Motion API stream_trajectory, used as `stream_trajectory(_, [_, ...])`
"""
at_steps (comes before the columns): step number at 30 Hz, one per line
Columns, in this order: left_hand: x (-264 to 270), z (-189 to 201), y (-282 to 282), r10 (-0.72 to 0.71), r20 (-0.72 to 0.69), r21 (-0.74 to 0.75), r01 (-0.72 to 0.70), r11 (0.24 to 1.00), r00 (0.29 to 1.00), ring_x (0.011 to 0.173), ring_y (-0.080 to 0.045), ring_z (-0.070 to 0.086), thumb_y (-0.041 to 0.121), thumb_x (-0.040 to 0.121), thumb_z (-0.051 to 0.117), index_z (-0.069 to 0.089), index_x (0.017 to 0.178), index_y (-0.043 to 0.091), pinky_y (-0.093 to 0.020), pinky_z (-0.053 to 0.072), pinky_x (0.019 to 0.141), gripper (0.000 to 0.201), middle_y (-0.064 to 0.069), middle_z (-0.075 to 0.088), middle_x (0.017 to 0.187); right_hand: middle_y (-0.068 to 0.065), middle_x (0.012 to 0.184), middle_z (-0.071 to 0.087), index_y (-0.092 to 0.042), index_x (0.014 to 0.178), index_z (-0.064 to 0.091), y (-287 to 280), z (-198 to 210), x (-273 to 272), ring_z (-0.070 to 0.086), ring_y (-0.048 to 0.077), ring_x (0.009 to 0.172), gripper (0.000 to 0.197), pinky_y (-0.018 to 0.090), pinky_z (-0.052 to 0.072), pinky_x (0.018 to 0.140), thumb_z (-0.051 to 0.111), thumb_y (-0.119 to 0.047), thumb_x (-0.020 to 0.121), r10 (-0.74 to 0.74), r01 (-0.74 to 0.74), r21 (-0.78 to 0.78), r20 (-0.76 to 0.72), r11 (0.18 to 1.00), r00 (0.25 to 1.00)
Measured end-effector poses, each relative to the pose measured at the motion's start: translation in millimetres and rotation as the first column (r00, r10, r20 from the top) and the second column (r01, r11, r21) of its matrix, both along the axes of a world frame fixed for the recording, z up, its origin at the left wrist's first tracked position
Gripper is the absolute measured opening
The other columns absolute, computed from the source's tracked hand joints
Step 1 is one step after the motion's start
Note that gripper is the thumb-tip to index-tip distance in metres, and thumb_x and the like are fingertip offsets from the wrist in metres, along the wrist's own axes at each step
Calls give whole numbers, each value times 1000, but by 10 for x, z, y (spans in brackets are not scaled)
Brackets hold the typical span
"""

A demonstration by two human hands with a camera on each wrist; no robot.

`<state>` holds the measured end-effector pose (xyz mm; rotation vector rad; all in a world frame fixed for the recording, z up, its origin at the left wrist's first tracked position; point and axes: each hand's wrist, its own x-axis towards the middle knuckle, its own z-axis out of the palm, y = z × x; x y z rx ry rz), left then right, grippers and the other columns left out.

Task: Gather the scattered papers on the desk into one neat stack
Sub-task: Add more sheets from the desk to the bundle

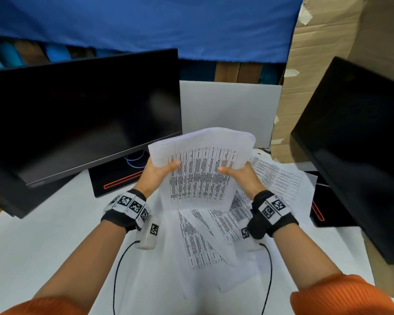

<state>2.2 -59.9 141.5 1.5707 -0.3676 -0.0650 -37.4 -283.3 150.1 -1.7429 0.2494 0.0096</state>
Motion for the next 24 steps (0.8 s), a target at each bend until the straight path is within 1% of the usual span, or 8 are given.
stream_trajectory(5, [-90, 261, 67, -35, 37, 2, 35, 999, 999, 93, 1, 66, 38, 61, 77, 63, 97, 35, -17, 54, 80, 39, 23, 72, 93, -9, 93, 66, -21, 95, 62, -23, 179, -25, 62, 0, 84, 23, 8, 50, 71, 72, -14, 76, -62, 56, 86, 67, 995, 996])
stream_trajectory(7, [-125, 178, 149, -13, 27, -33, 14, 999, 1000, 90, -2, 68, 52, 50, 78, 67, 92, 36, -22, 56, 80, 47, 18, 73, 91, -2, 108, 66, -16, 107, 60, -3, 167, -79, 63, 12, 100, 42, 23, 50, 92, 77, -24, 69, -13, 13, 46, 19, 999, 1000])
stream_trajectory(9, [-167, -77, 174, 51, -56, -10, -51, 999, 997, 91, -4, 67, 63, 39, 77, 62, 96, 36, -29, 54, 86, 65, 14, 72, 91, 8, 131, 56, -12, 128, 46, 66, 64, -166, 51, 25, 123, 69, 41, 36, 108, 76, -29, 69, 32, -31, 6, -97, 999, 995])
stream_trajectory(14, [-314, -533, 88, 76, -220, 97, -56, 994, 973, 117, -11, 53, 74, 45, 66, 45, 127, 23, -37, 38, 106, 99, 4, 57, 127, 17, 149, 30, 3, 140, 20, 148, -150, -341, 29, 29, 137, 75, 36, 23, 112, 64, -21, 84, -26, 27, 8, -157, 1000, 987])
stream_trajectory(17, [-287, -492, 70, 98, -178, 160, -69, 985, 979, 90, 15, 60, 63, 59, 61, 53, 105, 36, -8, 48, 81, 53, 24, 67, 95, 14, 141, 43, 1, 136, 32, 95, -198, -290, 39, 27, 131, 64, 36, 29, 109, 63, -20, 85, 3, -2, 9, -136, 1000, 991])
stream_trajectory(19, [-249, -418, 74, 122, -148, 185, -94, 978, 981, 82, 18, 60, 38, 76, 61, 53, 95, 39, -3, 47, 70, 21, 32, 69, 80, 12, 130, 55, -6, 127, 46, -9, -263, -210, 54, 21, 115, 49, 36, 43, 102, 64, -20, 84, 50, -54, -33, -97, 998, 994])
stream_trajectory(21, [-202, -429, 126, 157, -119, 185, -134, 974, 980, 81, 18, 61, 15, 85, 56, 53, 94, 39, -5, 48, 70, 25, 23, 70, 81, 10, 119, 59, -14, 118, 51, -229, -406, -134, 58, 15, 101, 36, 24, 48, 87, 62, -19, 85, 73, -80, -67, -92, 995, 993])
stream_trajectory(24, [-163, -484, 224, 201, -116, 165, -181, 970, 973, 82, 17, 61, 8, 87, 54, 54, 99, 33, -5, 49, 69, 27, 15, 60, 96, 10, 127, 54, -15, 124, 49, -721, -659, -77, 52, 22, 113, 45, 31, 41, 93, 63, -29, 84, -72, 31, -195, -210, 980, 975])
